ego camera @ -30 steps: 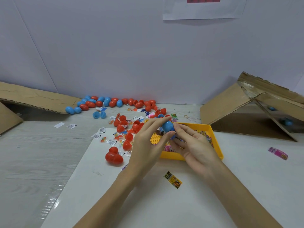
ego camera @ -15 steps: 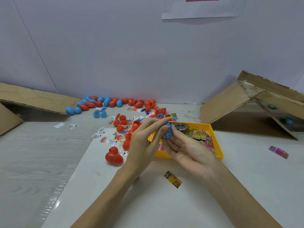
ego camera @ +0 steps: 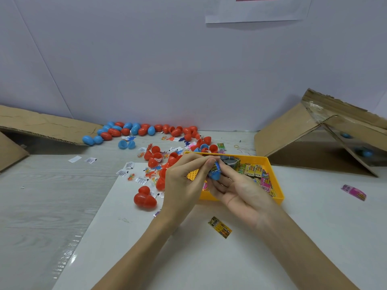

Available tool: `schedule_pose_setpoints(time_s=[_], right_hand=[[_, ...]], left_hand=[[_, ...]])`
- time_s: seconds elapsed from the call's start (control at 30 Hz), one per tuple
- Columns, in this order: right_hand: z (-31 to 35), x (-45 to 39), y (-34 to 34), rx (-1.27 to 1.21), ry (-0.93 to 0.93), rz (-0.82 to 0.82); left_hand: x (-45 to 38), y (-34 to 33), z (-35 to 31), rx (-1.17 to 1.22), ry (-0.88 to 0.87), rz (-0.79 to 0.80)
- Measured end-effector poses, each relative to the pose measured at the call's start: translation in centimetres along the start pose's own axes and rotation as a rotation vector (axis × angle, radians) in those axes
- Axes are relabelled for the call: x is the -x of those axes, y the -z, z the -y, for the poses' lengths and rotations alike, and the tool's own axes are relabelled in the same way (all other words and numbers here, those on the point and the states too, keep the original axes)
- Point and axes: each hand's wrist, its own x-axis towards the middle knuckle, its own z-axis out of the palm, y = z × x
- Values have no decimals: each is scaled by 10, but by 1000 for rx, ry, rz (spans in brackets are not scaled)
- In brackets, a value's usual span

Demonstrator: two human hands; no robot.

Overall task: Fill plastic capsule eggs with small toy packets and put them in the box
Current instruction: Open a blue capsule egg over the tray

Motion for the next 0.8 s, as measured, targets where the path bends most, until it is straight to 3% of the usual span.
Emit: schedule_pose_setpoints(time_s=[0.17, 0.27, 0.4, 0.6, 0.73, 0.8], right_hand=[[4, 1, 1, 44, 63, 67], [2, 3, 2, 203, 140, 139], [-4, 2, 4, 455, 325, 18], [-2, 0, 8, 632, 414, -16], [7, -1, 14, 786, 500, -70], [23, -2, 19, 708, 434, -57]], left_hand=[[0, -2, -4, -5, 21, -78], [-1, 0, -4, -1, 64, -115], [-3, 2, -1, 40, 134, -89], [-3, 2, 1, 20, 141, -71], [-6, 8, 7, -152, 99, -95], [-6, 11, 11, -284, 93, -57]])
